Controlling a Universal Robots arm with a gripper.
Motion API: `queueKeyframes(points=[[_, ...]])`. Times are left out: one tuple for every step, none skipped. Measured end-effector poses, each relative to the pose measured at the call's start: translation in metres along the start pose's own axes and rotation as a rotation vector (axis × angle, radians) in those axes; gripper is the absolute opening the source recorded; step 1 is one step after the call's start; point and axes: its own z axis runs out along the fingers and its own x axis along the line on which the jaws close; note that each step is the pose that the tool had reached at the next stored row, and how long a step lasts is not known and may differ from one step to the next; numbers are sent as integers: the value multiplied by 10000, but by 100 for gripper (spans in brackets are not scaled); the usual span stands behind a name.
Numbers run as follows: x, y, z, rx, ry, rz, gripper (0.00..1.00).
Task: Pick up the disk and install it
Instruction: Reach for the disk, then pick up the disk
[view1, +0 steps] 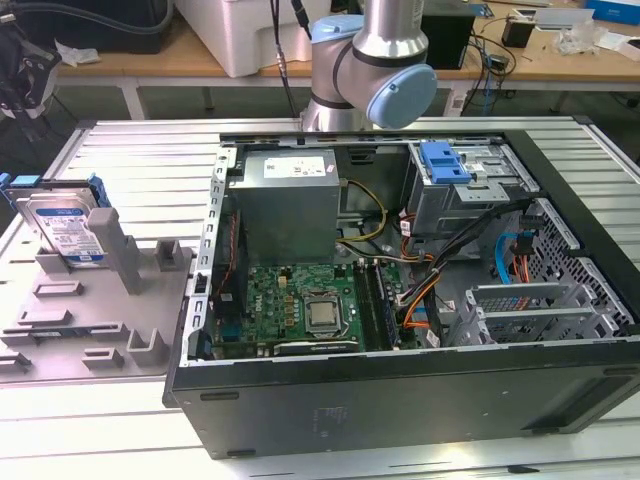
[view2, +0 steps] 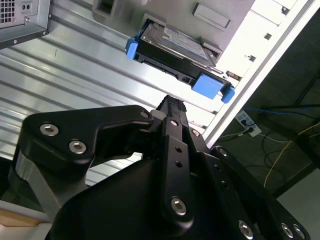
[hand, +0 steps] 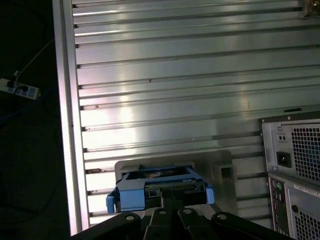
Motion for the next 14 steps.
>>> queueKeyframes(points=[[0, 0, 0, 0, 0, -1, 11], [0, 0, 0, 0, 0, -1, 11], [0, 0, 0, 0, 0, 0, 11], [0, 0, 0, 0, 0, -1, 11], [1, 0, 0, 0, 0, -1, 11], [1, 0, 0, 1, 0, 0, 11], [1, 0, 0, 0, 0, 0, 11], [1, 0, 0, 0, 0, 0, 11], [1, 0, 0, 0, 0, 0, 11], [1, 0, 0, 0, 0, -1, 11], [1, 0, 0, 1, 0, 0, 11], [2, 0, 0, 0, 0, 0, 11], [2, 0, 0, 0, -1, -1, 11], [2, 0, 0, 0, 0, 0, 11]])
